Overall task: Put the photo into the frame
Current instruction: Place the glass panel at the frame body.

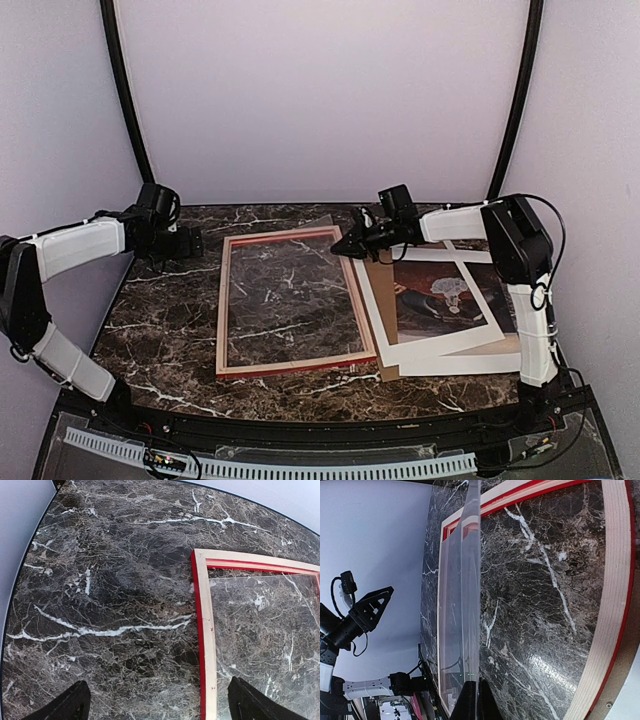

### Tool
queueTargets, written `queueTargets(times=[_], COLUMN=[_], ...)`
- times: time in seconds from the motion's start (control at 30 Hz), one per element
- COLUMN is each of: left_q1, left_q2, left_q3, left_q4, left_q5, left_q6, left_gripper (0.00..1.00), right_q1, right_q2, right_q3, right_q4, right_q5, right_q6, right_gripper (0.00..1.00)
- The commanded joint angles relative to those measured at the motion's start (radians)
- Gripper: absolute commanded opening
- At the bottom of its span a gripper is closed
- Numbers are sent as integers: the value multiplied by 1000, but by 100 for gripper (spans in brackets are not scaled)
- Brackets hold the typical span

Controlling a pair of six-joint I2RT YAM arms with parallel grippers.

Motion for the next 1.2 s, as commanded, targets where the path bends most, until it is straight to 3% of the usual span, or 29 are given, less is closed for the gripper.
queueTargets(times=[0.0,1.17], left_q1=[-20,-47], left_q2=[19,62], left_q3=[-18,-32], left_q4=[24,37], left_q5=[4,14], left_q6=[-23,-32], left_gripper=[99,98], right_q1=[1,-2], right_q2=[-17,27], right_q3=[-18,36], right_q4=[53,105], right_q5=[31,71], right_q6=[5,17], right_gripper=[0,0])
